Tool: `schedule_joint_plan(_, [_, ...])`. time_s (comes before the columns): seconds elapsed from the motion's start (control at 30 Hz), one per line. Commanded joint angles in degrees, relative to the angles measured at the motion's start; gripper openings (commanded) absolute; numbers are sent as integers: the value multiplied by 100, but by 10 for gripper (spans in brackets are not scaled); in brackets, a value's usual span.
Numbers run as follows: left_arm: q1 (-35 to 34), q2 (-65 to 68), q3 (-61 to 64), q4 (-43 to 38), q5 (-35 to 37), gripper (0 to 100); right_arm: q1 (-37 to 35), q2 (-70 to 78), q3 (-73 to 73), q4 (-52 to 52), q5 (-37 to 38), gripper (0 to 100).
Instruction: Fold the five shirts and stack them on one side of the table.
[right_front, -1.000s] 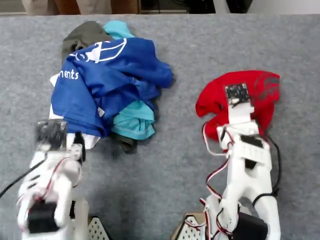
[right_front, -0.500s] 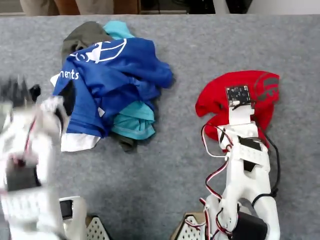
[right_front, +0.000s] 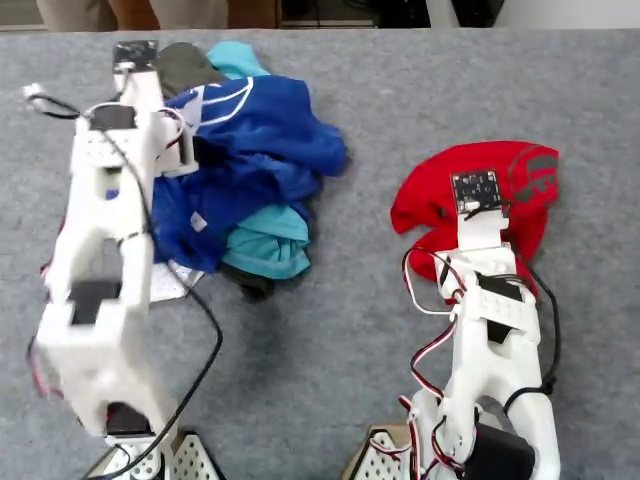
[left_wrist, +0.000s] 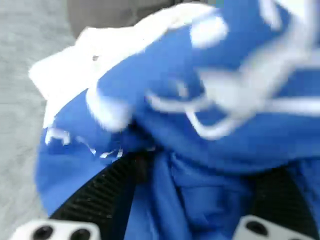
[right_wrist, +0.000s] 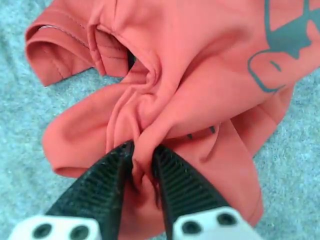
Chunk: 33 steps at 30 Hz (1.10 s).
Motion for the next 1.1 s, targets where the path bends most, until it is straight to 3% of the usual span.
schedule_joint_plan(0.0, [26, 1763, -2048, 756, 18, 341, 31, -57, -13, -123, -35, 2])
schedule_joint_plan(0.13, [79, 3486, -4413, 1978, -9, 273, 31, -57, -13, -132, -35, 2])
schedule_joint_plan(0.3, [-141, 5218, -7068, 2532, -26, 22, 40, -57, -13, -141, -35, 2])
schedule_joint_plan(0.37, [-308, 5596, -7851, 2796, -26, 33, 48, -57, -13, -141, -35, 2])
schedule_joint_plan(0.63, [-1934, 5015, -7666, 3086, -475, 19, 40, -57, -22, -141, -26, 2])
schedule_joint_plan(0.93, [-3930, 4295, -7666, 3086, -1618, 19, 40, -57, -22, -141, -26, 2])
schedule_joint_plan(1.07, [-4615, 4066, -7754, 3095, -1670, 19, 31, -57, -13, -141, -26, 2])
